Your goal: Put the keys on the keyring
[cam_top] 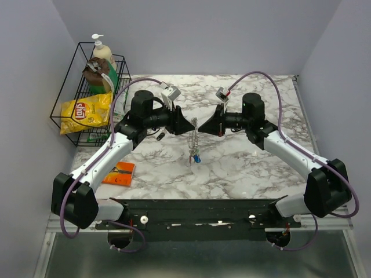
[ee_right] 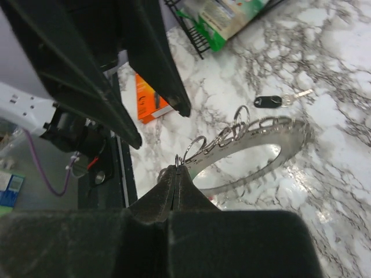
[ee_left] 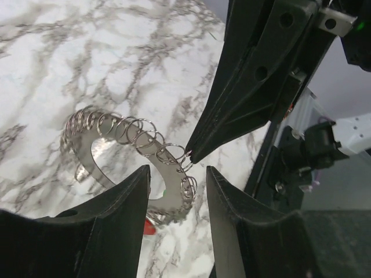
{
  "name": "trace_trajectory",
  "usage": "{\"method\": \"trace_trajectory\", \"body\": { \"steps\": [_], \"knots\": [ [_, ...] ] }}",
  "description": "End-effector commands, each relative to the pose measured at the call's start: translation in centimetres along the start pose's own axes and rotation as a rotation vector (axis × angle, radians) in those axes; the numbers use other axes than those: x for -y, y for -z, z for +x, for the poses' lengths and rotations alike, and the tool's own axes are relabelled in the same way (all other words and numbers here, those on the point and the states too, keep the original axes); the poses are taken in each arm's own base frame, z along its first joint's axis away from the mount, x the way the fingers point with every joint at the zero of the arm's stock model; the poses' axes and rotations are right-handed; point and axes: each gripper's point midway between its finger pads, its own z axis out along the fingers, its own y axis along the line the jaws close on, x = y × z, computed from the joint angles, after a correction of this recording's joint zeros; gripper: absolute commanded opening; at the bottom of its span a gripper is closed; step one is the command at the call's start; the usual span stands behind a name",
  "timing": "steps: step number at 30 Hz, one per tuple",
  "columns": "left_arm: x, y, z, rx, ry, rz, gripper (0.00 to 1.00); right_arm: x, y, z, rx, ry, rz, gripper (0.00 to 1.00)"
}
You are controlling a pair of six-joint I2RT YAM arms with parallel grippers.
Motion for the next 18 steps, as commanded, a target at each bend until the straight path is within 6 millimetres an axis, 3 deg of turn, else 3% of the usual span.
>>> {"method": "trace_trajectory", "body": {
  "steps": [1,9,18],
  "knots": [
    [3.5,0.8,0.6,-0.040,-0.016,0.187,0.50,-3.2,1.0,0.0,-0.011,0.069,-0.154,0.01],
    [3.9,0.7,1.2,-0.040,0.013,0.226,0.44,-4.8,1.7,-0.3,0.004,0.085,-0.198,0.01],
    [5.5,1.2,1.3,-0.040,0.005,0.310,0.41,-5.3,1.9,-0.9,0.022,0.088,-0.211,0.01]
  ]
}}
